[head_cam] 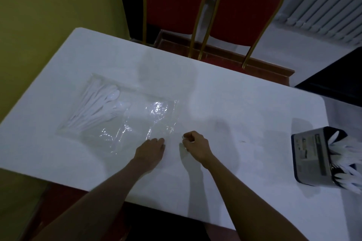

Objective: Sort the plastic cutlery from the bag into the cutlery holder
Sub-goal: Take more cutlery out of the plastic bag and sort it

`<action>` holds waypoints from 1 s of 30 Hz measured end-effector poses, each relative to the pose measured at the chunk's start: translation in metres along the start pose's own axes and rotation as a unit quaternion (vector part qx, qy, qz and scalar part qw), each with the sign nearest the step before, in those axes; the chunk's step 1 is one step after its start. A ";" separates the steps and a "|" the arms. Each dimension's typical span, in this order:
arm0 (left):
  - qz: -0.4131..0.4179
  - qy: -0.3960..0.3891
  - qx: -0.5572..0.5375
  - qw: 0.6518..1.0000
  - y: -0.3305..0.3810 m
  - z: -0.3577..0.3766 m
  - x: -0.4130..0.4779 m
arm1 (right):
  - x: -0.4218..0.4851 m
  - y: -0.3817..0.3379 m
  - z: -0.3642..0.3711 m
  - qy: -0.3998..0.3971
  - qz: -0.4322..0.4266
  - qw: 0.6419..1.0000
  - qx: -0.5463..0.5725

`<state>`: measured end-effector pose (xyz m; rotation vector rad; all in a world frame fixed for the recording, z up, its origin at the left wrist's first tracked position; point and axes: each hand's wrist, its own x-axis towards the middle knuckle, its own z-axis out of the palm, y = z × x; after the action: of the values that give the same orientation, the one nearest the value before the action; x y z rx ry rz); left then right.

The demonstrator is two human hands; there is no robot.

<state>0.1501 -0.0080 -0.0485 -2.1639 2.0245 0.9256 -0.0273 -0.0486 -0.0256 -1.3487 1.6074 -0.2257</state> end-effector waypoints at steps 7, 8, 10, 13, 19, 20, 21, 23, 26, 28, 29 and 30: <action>0.085 0.013 -0.241 0.967 0.008 -0.028 -0.013 | -0.011 -0.023 -0.005 -0.014 0.018 0.992 0.123; 0.092 0.014 -0.245 0.965 0.013 -0.031 -0.015 | -0.014 -0.026 -0.008 -0.006 0.022 0.989 0.148; 0.092 0.029 -0.256 0.962 0.021 -0.034 -0.016 | -0.017 -0.030 -0.016 0.008 0.026 0.983 0.180; 0.045 0.057 -0.296 0.952 0.039 -0.038 -0.018 | -0.024 -0.032 -0.029 0.007 0.027 0.985 0.172; -0.079 0.056 -0.424 0.901 0.081 -0.050 -0.017 | -0.043 -0.026 -0.047 -0.016 0.042 0.976 0.213; -0.098 0.049 -0.447 0.888 0.083 -0.051 -0.018 | -0.044 -0.025 -0.048 -0.018 0.041 0.975 0.217; -0.109 0.041 -0.465 0.878 0.087 -0.052 -0.019 | -0.046 -0.023 -0.051 -0.015 0.035 0.977 0.209; -0.120 0.029 -0.483 0.867 0.089 -0.052 -0.020 | -0.047 -0.022 -0.052 -0.012 0.016 0.985 0.173; -0.125 0.022 -0.481 0.867 0.089 -0.051 -0.021 | -0.050 -0.025 -0.050 -0.006 -0.001 0.991 0.131; -0.128 0.023 -0.471 0.873 0.089 -0.050 -0.022 | -0.050 -0.026 -0.047 0.006 -0.010 0.994 0.111; -0.127 0.027 -0.464 0.877 0.089 -0.049 -0.023 | -0.051 -0.026 -0.044 0.013 -0.018 0.995 0.098; -0.122 0.034 -0.453 0.883 0.089 -0.049 -0.024 | -0.050 -0.026 -0.042 0.022 -0.029 0.996 0.078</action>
<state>0.0877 -0.0202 0.0349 -2.7671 1.3804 2.0658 -0.0476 -0.0342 0.0401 -1.2771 1.5543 -0.4101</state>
